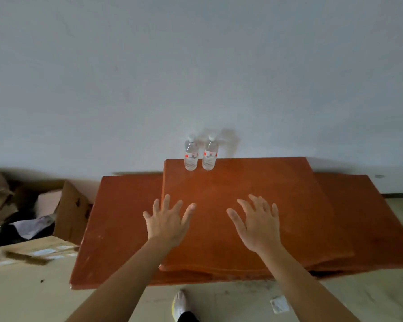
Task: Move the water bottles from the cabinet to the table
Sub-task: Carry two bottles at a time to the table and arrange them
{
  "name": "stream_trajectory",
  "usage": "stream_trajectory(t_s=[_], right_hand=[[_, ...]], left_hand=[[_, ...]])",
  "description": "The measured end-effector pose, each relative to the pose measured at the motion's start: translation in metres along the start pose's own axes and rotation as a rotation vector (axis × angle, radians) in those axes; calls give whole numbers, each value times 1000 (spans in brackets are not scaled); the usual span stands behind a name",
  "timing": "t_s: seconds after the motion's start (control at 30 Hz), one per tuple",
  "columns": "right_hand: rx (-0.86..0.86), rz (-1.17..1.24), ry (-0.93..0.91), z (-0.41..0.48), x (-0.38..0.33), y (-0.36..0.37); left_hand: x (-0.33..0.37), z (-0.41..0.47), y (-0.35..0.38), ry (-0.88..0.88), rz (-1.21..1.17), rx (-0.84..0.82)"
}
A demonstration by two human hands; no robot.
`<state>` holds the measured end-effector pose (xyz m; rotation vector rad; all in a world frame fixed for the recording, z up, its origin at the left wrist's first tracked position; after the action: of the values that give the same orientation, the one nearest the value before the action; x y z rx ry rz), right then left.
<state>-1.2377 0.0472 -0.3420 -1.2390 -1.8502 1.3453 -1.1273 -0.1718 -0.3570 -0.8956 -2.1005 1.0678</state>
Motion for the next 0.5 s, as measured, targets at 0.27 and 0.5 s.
stream_trajectory(t_s=[0.27,0.5], right_hand=[[-24,104,1,150,-13,7],[23,327,-101,289,-28,40]], left_hand=[[2,146,-23,-29,-143,33],[6,279,-7,36,-299,81]])
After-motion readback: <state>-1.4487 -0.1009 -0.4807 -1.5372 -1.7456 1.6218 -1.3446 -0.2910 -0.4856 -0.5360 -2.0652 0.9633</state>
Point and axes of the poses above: each hand's wrist, its own z-axis towards the middle knuckle, its own y-axis out of the palm, x = y × z, the point moved 3 cm from there along z, towards the middle knuckle, and after that the axes turned 13 degrees about -x, right-handed, at the moved point
